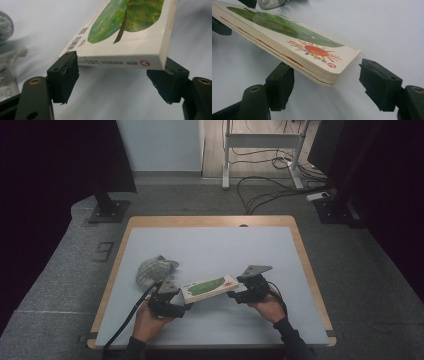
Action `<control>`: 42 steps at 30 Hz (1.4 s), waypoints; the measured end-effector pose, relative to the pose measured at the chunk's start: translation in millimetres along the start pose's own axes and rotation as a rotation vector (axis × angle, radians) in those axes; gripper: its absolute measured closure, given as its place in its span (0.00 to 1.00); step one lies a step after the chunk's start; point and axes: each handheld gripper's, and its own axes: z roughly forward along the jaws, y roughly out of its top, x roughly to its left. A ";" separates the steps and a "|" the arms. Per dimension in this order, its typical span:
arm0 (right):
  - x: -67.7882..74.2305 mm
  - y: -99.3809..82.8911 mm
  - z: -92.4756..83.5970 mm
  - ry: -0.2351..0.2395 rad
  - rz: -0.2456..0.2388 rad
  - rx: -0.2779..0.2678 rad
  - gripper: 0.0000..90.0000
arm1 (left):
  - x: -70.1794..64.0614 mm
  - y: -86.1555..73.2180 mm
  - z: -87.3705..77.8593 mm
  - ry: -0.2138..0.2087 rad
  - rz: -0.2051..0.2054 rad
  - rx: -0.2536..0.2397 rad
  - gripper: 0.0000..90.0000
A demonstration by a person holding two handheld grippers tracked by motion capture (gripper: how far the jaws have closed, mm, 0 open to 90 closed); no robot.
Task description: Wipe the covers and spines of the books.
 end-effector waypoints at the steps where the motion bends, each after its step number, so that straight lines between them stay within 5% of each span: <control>1: 0.7 -1.5 0.0 0.001 -0.002 0.000 0.31 | -1.2 -1.0 0.8 0.003 0.002 0.003 0.27; 17: 8.8 -27.1 5.2 0.005 -0.024 0.016 0.31 | -13.4 -22.2 16.0 -0.010 -0.022 0.023 0.24; 36: 12.9 -49.6 9.7 0.004 -0.075 0.079 0.27 | -23.9 -30.4 23.5 -0.001 0.047 0.069 0.16; 42: 7.5 -52.5 -0.8 -0.003 -0.057 0.044 0.24 | -16.1 -27.7 11.9 0.012 0.058 0.059 0.14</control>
